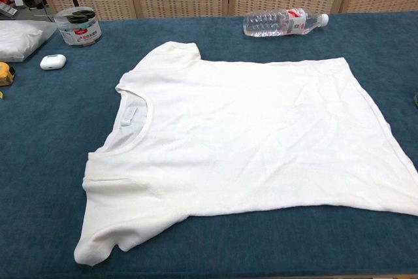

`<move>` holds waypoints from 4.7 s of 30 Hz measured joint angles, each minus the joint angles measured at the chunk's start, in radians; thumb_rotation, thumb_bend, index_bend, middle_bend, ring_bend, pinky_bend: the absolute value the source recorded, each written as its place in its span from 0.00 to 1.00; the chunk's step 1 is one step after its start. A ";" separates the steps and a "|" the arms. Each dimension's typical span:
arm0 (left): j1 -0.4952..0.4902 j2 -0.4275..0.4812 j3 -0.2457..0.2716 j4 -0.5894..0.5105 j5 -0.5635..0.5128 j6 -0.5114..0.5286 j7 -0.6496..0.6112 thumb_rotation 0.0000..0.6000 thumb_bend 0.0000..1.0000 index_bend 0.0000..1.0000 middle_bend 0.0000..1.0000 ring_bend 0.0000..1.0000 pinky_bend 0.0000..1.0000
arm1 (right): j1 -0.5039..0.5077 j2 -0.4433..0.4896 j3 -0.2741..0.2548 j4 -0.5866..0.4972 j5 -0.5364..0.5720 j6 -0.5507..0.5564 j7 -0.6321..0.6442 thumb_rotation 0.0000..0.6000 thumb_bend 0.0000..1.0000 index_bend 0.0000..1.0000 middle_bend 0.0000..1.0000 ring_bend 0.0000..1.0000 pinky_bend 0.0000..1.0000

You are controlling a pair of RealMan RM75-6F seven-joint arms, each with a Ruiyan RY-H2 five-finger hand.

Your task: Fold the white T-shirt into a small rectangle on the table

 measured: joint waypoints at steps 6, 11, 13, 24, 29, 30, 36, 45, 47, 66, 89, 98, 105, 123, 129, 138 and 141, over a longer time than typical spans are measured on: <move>0.004 0.000 0.005 0.005 0.020 0.002 -0.001 1.00 0.00 0.00 0.00 0.00 0.00 | 0.004 0.003 -0.012 -0.005 -0.003 -0.021 -0.006 1.00 0.00 0.00 0.00 0.00 0.00; 0.008 0.007 0.004 -0.005 0.025 0.005 0.000 1.00 0.00 0.00 0.00 0.00 0.00 | 0.009 0.008 -0.036 0.006 -0.033 -0.043 0.034 1.00 0.00 0.01 0.00 0.00 0.00; 0.008 0.011 0.004 -0.010 0.024 0.003 0.006 1.00 0.00 0.00 0.00 0.00 0.00 | 0.011 -0.002 -0.052 0.042 -0.059 -0.047 0.065 1.00 0.00 0.04 0.00 0.00 0.00; 0.024 0.018 -0.002 -0.023 0.036 0.032 0.004 1.00 0.00 0.00 0.00 0.00 0.00 | 0.034 -0.171 -0.143 0.307 -0.189 -0.089 0.158 1.00 0.00 0.30 0.01 0.00 0.00; 0.027 0.022 -0.004 -0.023 0.034 0.029 -0.005 1.00 0.00 0.00 0.00 0.00 0.00 | 0.043 -0.206 -0.161 0.344 -0.213 -0.093 0.157 1.00 0.00 0.36 0.04 0.00 0.00; 0.027 0.023 -0.005 -0.023 0.034 0.028 -0.006 1.00 0.00 0.00 0.00 0.00 0.00 | 0.043 -0.209 -0.164 0.348 -0.216 -0.093 0.155 1.00 0.00 0.37 0.04 0.00 0.00; 0.024 0.024 -0.007 -0.020 0.027 0.017 -0.009 1.00 0.00 0.00 0.00 0.00 0.00 | 0.053 -0.229 -0.179 0.367 -0.234 -0.104 0.151 1.00 0.00 0.39 0.05 0.00 0.00; 0.026 0.023 -0.011 -0.017 0.021 0.014 -0.009 1.00 0.00 0.00 0.00 0.00 0.00 | 0.070 -0.241 -0.198 0.348 -0.230 -0.160 0.141 1.00 0.03 0.39 0.05 0.00 0.00; 0.026 0.022 -0.011 -0.016 0.022 0.014 -0.008 1.00 0.00 0.00 0.00 0.00 0.00 | 0.075 -0.245 -0.200 0.347 -0.222 -0.175 0.138 1.00 0.03 0.39 0.05 0.00 0.00; 0.020 0.011 -0.014 -0.010 0.009 -0.002 0.013 1.00 0.00 0.00 0.00 0.00 0.00 | 0.105 -0.296 -0.195 0.355 -0.198 -0.226 0.103 1.00 0.07 0.39 0.05 0.00 0.00; 0.020 0.008 0.006 -0.008 0.054 -0.008 0.004 1.00 0.00 0.00 0.00 0.00 0.00 | 0.121 -0.339 -0.192 0.414 -0.210 -0.197 0.094 1.00 0.51 0.60 0.11 0.00 0.00; -0.006 -0.033 0.087 0.086 0.313 -0.011 -0.087 1.00 0.02 0.31 0.00 0.00 0.00 | 0.120 -0.346 -0.190 0.430 -0.222 -0.157 0.123 1.00 0.52 0.63 0.11 0.00 0.00; -0.072 -0.112 0.196 0.212 0.595 -0.034 -0.146 1.00 0.07 0.43 0.00 0.00 0.00 | 0.121 -0.338 -0.189 0.417 -0.219 -0.155 0.128 1.00 0.52 0.63 0.11 0.00 0.00; -0.182 -0.405 0.328 0.412 0.799 -0.109 -0.110 1.00 0.10 0.47 0.00 0.00 0.00 | 0.124 -0.329 -0.185 0.408 -0.202 -0.161 0.114 1.00 0.54 0.63 0.11 0.00 0.00; -0.199 -0.478 0.335 0.475 0.794 -0.090 -0.161 1.00 0.10 0.49 0.00 0.00 0.00 | 0.124 -0.329 -0.185 0.409 -0.196 -0.167 0.109 1.00 0.60 0.63 0.11 0.00 0.00; -0.230 -0.543 0.354 0.512 0.767 -0.098 -0.213 1.00 0.15 0.50 0.00 0.00 0.00 | 0.121 -0.326 -0.177 0.410 -0.176 -0.170 0.104 1.00 0.70 0.63 0.12 0.00 0.00; -0.238 -0.545 0.361 0.509 0.759 -0.108 -0.219 1.00 0.24 0.52 0.00 0.00 0.00 | 0.120 -0.325 -0.175 0.410 -0.175 -0.166 0.101 1.00 0.74 0.63 0.12 0.00 0.00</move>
